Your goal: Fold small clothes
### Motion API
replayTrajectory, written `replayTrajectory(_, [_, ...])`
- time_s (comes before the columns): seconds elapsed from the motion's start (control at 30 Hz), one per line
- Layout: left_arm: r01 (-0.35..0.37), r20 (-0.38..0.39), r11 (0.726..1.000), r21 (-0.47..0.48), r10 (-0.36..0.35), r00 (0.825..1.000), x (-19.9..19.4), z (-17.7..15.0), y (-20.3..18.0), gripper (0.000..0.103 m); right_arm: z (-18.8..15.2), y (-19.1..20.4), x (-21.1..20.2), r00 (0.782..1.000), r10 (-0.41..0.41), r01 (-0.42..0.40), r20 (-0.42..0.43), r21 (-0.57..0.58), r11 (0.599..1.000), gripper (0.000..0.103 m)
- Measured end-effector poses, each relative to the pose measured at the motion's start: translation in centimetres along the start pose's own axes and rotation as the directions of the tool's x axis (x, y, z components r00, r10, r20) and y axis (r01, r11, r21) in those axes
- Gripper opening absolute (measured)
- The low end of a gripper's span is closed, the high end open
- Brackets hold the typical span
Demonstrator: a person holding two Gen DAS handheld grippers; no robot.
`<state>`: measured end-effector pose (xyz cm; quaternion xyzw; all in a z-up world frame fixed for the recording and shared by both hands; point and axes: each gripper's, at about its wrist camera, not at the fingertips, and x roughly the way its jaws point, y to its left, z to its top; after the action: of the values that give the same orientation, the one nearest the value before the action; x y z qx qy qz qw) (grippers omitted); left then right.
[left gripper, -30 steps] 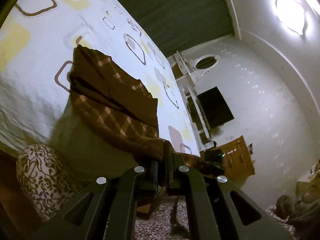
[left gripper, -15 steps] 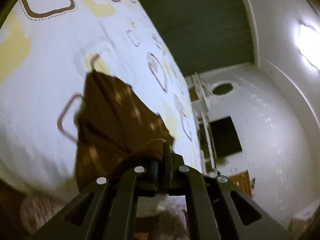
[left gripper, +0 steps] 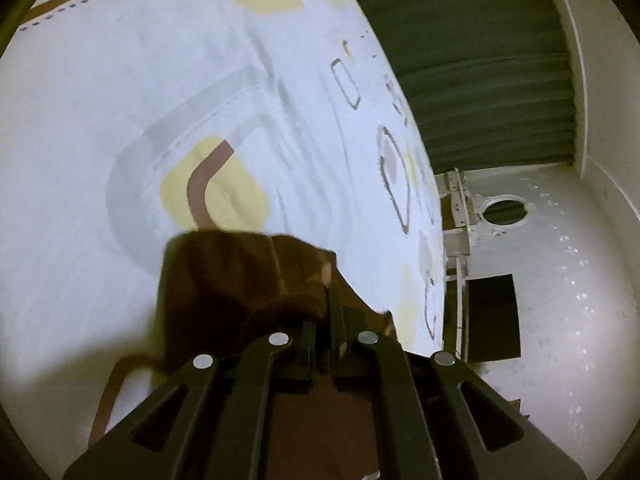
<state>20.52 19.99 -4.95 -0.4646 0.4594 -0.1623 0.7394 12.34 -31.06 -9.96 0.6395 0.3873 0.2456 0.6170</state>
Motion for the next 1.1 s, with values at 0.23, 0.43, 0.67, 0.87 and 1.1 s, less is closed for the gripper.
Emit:
replayTrajectory(0.23, [-0.052,-0.029,0.998,-0.037,0.051,0.998,3.1,1.9,1.7,0.004,2.5,-2.1,1.3,0.999,-0.03,0.029,0.017,0.04,0.999,0.003])
replayTrajectory(0.43, [-0.021,-0.043,0.997,-0.073,0.017,0.999,3.3,2.2,2.2,0.005,3.6,-3.0,1.6,0.998,-0.039,0.037,0.04,0.062,0.997,0.013])
replayTrajectory(0.67, [-0.04,-0.006,0.992,-0.12,0.039,0.999,2.3,2.0,3.3,0.006,4.5,-2.7,1.7,0.998,0.0,-0.003,0.064,0.044,0.999,0.038])
replayTrajectory(0.87, [-0.043,0.001,0.984,-0.175,0.044,0.999,2.3,2.3,4.2,0.006,5.5,-2.1,2.1,0.998,0.001,-0.001,0.069,0.008,1.0,0.042])
replayTrajectory(1.1, [0.007,0.011,0.969,-0.247,-0.005,1.0,2.2,2.7,4.3,0.018,6.6,-2.1,2.6,0.996,-0.025,0.025,0.085,-0.001,1.0,0.044])
